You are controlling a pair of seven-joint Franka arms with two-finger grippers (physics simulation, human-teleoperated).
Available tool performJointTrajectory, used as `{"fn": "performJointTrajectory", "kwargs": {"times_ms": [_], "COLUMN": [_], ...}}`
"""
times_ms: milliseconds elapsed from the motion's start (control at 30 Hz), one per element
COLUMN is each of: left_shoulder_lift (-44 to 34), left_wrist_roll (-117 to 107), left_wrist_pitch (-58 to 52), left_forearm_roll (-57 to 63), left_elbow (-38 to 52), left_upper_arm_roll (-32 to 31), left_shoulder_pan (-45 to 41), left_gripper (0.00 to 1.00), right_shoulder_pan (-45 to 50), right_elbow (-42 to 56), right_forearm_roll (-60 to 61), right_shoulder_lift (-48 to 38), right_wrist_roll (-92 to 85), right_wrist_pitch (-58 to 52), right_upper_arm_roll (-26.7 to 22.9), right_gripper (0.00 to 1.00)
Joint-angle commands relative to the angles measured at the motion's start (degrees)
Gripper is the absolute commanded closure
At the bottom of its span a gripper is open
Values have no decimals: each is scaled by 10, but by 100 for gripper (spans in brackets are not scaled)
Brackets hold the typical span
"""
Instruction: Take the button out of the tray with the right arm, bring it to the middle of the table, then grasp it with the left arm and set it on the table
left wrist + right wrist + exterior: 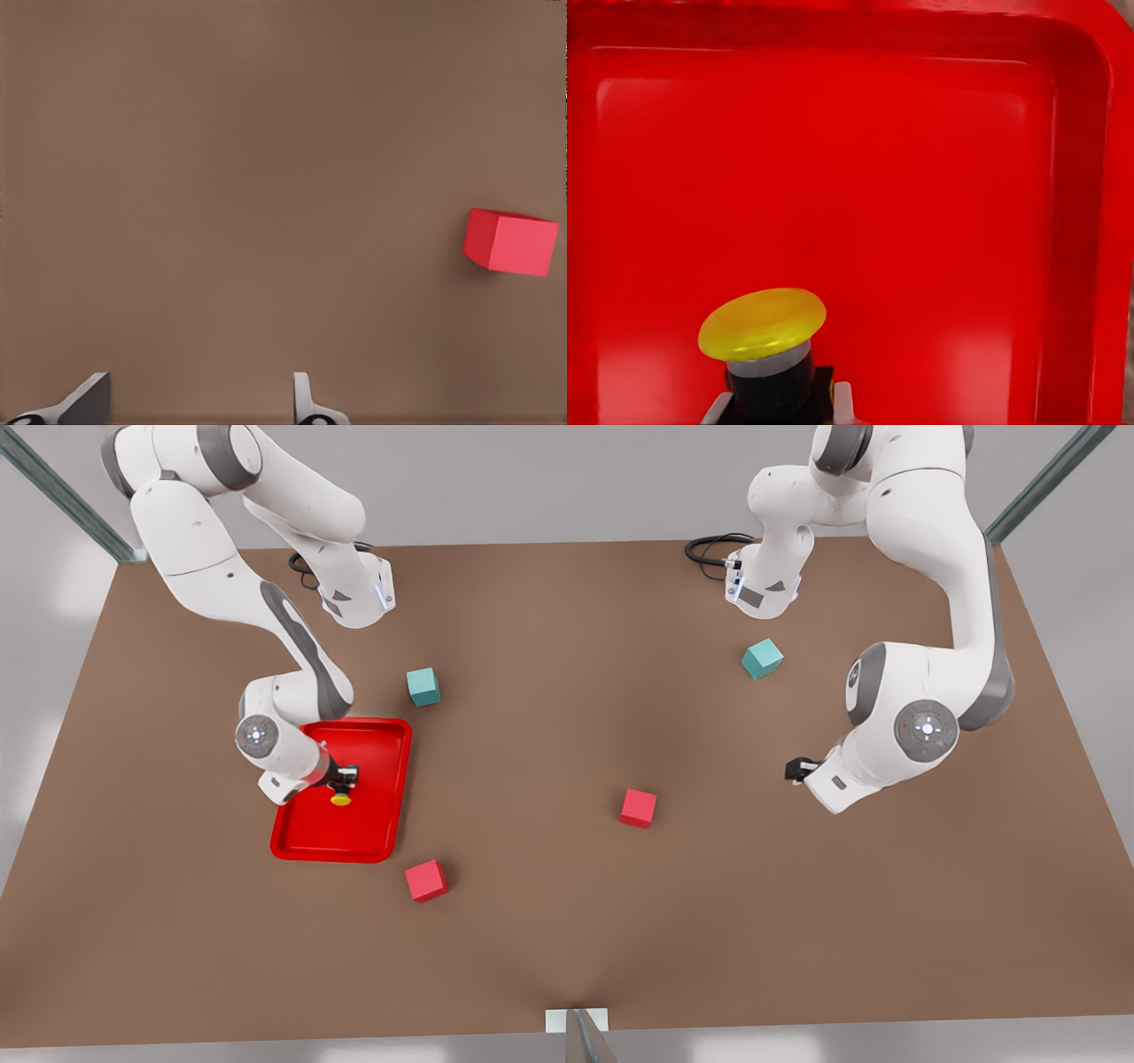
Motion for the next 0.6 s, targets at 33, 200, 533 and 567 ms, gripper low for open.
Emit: {"fn": "performJointTrajectory", "kwargs": {"times_ms": [33, 200, 533, 567], "left_shoulder_lift": [-1, -5, -5, -5], "left_wrist_roll": [-1, 2, 2, 2], "left_wrist_pitch": [-4, -5, -14, -14], "left_forearm_roll": [0, 1, 7, 7], "left_elbow": [0, 0, -1, -2], "left_upper_arm_roll": [0, 0, 3, 3], "left_shoulder_pan": [0, 8, 23, 23], "left_gripper": [0, 0, 0, 0], "right_shoulder_pan": [25, 223, 665, 682], "right_elbow": [50, 167, 453, 476], "right_forearm_roll": [21, 118, 331, 346], "right_shoulder_lift": [-3, 13, 179, 199], "right_wrist_roll": [23, 72, 196, 205], "right_wrist_pitch": [-107, -192, -309, -314], "right_upper_arm_roll": [0, -101, -389, -401], "right_gripper": [60, 59, 59, 59]}}
